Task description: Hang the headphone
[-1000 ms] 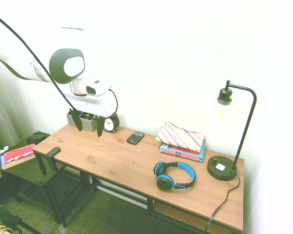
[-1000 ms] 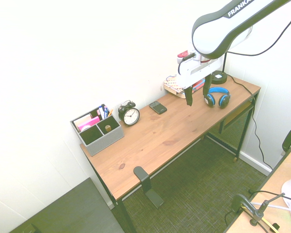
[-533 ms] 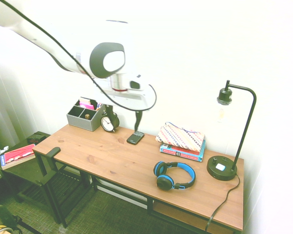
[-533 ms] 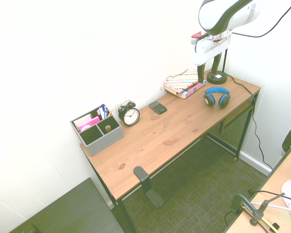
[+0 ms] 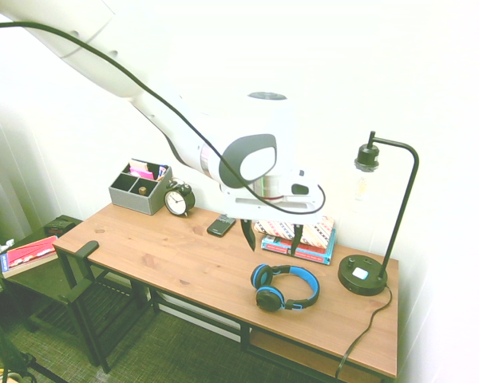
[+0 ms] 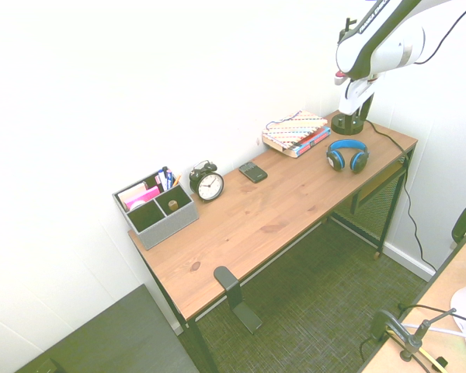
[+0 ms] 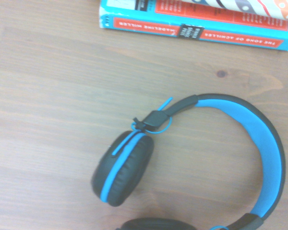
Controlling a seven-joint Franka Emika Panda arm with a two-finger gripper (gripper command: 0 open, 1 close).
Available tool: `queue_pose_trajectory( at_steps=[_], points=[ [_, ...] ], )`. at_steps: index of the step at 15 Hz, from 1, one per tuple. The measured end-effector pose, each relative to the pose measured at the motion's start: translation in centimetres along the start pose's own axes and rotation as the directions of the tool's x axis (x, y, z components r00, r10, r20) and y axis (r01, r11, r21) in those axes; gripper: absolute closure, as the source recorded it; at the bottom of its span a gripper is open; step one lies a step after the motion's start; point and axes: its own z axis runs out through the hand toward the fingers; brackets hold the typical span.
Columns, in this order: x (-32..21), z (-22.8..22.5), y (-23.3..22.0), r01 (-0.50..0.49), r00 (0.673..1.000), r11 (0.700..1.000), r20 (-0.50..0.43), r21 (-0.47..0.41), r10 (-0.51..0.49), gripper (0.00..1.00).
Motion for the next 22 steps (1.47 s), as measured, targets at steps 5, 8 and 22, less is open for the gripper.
queue_pose_trajectory(
  at_steps=[5, 8, 22],
  points=[
    [5.0, 5.1, 3.2, 0.011, 1.0, 1.0, 0.02, -0.023, -0.011, 0.0],
    [7.2, 8.8, 3.9, -0.019, 0.999, 0.999, 0.037, -0.031, 0.021, 1.0],
    [9.6, 12.8, 2.8, -0.078, 0.994, 0.996, 0.077, -0.035, 0.081, 1.0]
  ],
)
